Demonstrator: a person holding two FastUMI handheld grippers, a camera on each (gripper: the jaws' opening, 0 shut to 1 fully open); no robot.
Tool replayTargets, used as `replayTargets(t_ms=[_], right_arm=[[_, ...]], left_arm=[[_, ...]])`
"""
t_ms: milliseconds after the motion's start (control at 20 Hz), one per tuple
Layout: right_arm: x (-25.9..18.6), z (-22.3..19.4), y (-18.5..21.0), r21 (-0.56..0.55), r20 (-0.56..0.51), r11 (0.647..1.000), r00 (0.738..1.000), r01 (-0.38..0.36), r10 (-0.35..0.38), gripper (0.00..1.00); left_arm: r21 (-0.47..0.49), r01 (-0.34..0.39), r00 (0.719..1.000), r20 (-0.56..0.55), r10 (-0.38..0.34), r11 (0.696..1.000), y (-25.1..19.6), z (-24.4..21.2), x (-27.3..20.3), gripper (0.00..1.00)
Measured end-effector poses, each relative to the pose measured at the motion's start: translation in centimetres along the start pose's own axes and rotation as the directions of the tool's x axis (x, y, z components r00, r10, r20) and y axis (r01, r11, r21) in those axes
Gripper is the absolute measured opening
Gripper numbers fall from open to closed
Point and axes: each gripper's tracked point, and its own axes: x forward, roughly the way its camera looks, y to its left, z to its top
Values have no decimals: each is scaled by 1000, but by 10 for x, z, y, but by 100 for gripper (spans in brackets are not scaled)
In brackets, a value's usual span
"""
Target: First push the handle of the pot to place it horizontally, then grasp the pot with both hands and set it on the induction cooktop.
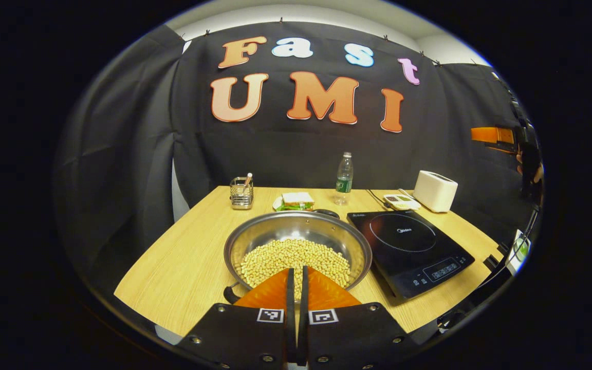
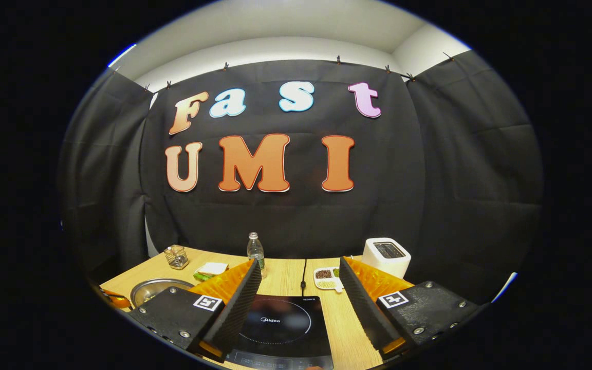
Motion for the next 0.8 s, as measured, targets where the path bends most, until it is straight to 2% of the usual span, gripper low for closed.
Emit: replayTargets(t_ms=[800], right_arm=[[1, -24, 0, -7, -34, 1000, 999, 5, -6, 95]], left_arm=[[-49, -22, 981, -193, 13, 999, 22, -84, 9, 2]])
